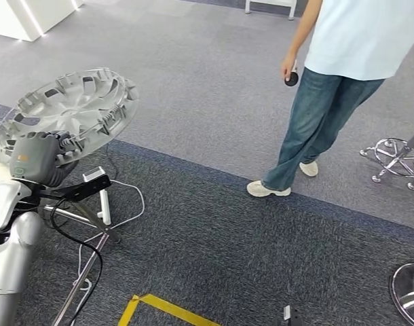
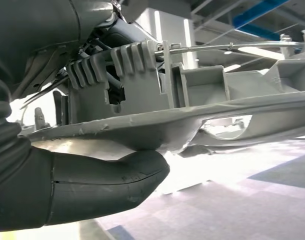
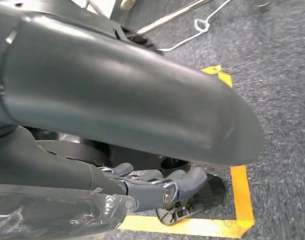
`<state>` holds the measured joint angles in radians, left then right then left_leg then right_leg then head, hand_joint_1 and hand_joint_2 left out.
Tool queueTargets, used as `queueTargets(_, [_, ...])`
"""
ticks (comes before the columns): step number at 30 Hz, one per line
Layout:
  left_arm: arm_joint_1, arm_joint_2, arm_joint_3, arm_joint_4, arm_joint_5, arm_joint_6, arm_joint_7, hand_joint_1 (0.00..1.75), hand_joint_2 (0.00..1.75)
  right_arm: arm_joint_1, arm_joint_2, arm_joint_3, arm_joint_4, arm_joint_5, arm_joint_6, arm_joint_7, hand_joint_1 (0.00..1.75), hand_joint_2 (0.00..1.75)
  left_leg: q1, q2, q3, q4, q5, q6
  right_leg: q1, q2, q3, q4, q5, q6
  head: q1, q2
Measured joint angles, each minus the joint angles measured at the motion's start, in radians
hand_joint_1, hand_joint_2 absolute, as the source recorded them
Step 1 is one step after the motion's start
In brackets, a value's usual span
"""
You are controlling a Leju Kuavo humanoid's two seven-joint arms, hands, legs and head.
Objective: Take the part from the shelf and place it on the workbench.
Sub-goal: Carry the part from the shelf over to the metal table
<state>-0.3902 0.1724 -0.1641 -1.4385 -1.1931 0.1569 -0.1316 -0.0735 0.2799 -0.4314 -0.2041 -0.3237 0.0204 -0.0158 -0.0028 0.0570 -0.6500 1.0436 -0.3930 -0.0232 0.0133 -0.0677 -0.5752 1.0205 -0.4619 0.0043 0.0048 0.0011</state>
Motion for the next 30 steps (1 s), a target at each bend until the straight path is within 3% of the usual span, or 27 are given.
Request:
queueTargets(1, [-0.001,-0.002,-0.002,0.001,-0.006,-0.001,0.000,1.75,1.75,0.001,0.000,0.001,0.000,0.000,0.000,0.000,0.00,0.00,-0.004,0.015,0.015,-0.031,0.004,0.005,0.004,-0.009,0.001,0.000,-0.003,0.004,0.000,0.000])
queueTargets(2, [-0.002,-0.004,-0.004,0.002,-0.012,-0.002,-0.001,1.75,1.75,0.002,0.000,0.001,0.000,0.000,0.000,0.001,0.00,0.00,-0.007,0.015,0.017,-0.041,-0.001,0.011,0.008,-0.020,0.002,0.000,-0.005,0.007,0.001,0.000])
queueTargets(4, [0.001,-0.008,-0.007,0.007,-0.021,-0.004,-0.001,1.75,1.75,0.003,-0.001,0.003,-0.001,0.001,0.000,0.001,0.00,0.00,-0.004,-0.009,0.016,-0.046,0.000,0.023,0.009,-0.034,0.007,-0.001,-0.012,0.016,0.003,0.000])
queueTargets(6, [0.003,-0.012,-0.013,0.014,-0.028,-0.008,-0.001,1.75,1.75,0.001,-0.002,0.006,-0.001,0.000,0.003,0.001,0.00,0.00,0.004,-0.032,0.019,-0.050,0.001,0.033,0.007,0.002,-0.008,0.039,-0.040,0.028,0.008,0.000])
queueTargets(8, [0.003,-0.019,-0.024,0.020,-0.035,-0.010,-0.001,1.75,1.75,-0.005,0.000,0.010,-0.001,0.000,0.007,0.000,0.00,0.00,0.007,-0.054,0.020,-0.050,0.003,0.040,0.004,0.054,-0.065,0.154,-0.090,0.037,0.014,0.000])
queueTargets(10, [0.002,-0.027,-0.039,0.029,-0.042,-0.013,-0.002,1.75,1.75,-0.009,0.000,0.013,-0.001,0.000,0.008,0.000,0.00,0.00,0.007,-0.082,0.020,-0.050,0.003,0.043,0.003,0.067,-0.122,0.261,-0.119,0.040,0.015,0.000])
queueTargets(11, [0.003,-0.030,-0.048,0.034,-0.045,-0.014,-0.002,1.75,1.75,-0.009,0.000,0.014,-0.001,0.000,0.008,0.000,0.00,0.00,0.008,-0.099,0.020,-0.049,0.003,0.043,0.003,0.070,-0.131,0.270,-0.109,0.040,0.015,0.000])
queueTargets(13, [0.003,-0.036,-0.063,0.044,-0.050,-0.016,-0.004,1.75,1.75,-0.009,0.000,0.014,-0.001,0.000,0.008,0.001,0.00,0.00,0.011,-0.131,0.021,-0.048,0.004,0.042,0.000,0.087,-0.100,0.183,-0.044,0.038,0.016,0.000])
queueTargets(15, [0.002,-0.041,-0.074,0.051,-0.054,-0.017,-0.006,1.75,1.75,-0.008,0.001,0.015,-0.001,0.000,0.009,0.004,0.00,0.00,0.012,-0.160,0.017,-0.045,0.005,0.034,-0.010,0.133,-0.047,0.062,0.006,0.037,0.015,0.000])
queueTargets(17, [-0.001,-0.043,-0.083,0.056,-0.055,-0.017,-0.007,1.75,1.75,-0.007,0.003,0.017,0.000,0.000,0.011,0.005,0.00,0.00,0.013,-0.184,0.007,-0.044,0.012,0.023,-0.014,0.158,-0.022,0.013,0.010,0.030,0.015,0.000])
queueTargets(19, [0.001,-0.044,-0.087,0.059,-0.057,-0.017,-0.009,1.75,1.75,-0.007,0.004,0.019,0.000,0.000,0.012,0.005,0.00,0.00,0.016,-0.197,0.000,-0.046,0.017,0.013,-0.013,0.140,-0.019,0.008,0.012,0.018,0.014,0.000])
queueTargets(21, [0.004,-0.043,-0.093,0.061,-0.064,-0.018,-0.013,1.75,1.75,-0.008,0.004,0.021,0.000,0.000,0.012,0.005,0.00,0.00,0.013,-0.156,-0.017,-0.016,-0.007,0.005,-0.013,0.118,-0.018,0.003,0.016,0.005,0.010,0.000])
queueTargets(23, [0.003,-0.046,-0.107,0.064,-0.073,-0.018,-0.018,1.75,1.75,-0.006,0.004,0.023,0.000,0.000,0.013,0.003,0.00,0.00,0.008,-0.096,-0.063,0.088,-0.067,-0.001,-0.012,0.094,-0.018,0.000,0.017,-0.005,0.005,0.000])
queueTargets(25, [0.004,-0.050,-0.126,0.068,-0.079,-0.019,-0.020,1.75,1.75,-0.003,0.003,0.023,0.000,0.000,0.013,0.000,0.00,0.00,0.010,-0.074,-0.117,0.209,-0.114,-0.005,-0.010,0.067,-0.017,0.000,0.015,-0.009,0.004,0.000])
queueTargets(26, [0.005,-0.052,-0.134,0.070,-0.082,-0.019,-0.021,1.75,1.75,-0.003,0.002,0.023,0.000,0.000,0.013,-0.002,0.00,0.00,0.011,-0.071,-0.127,0.233,-0.115,-0.007,-0.010,0.054,-0.017,0.000,0.014,-0.009,0.003,0.000])
queueTargets(27, [0.005,-0.053,-0.141,0.073,-0.083,-0.019,-0.022,1.75,1.75,-0.003,0.002,0.023,0.000,0.001,0.013,-0.003,0.00,0.00,0.011,-0.067,-0.116,0.216,-0.096,-0.007,-0.010,0.043,-0.016,0.000,0.013,-0.009,0.003,0.000])
queueTargets(30, [0.003,-0.056,-0.157,0.078,-0.087,-0.021,-0.022,1.75,1.75,-0.002,0.002,0.023,0.000,0.003,0.013,-0.008,0.00,0.00,0.008,-0.032,-0.013,0.028,-0.014,-0.003,-0.006,0.019,-0.014,0.002,0.007,-0.001,0.003,0.000])
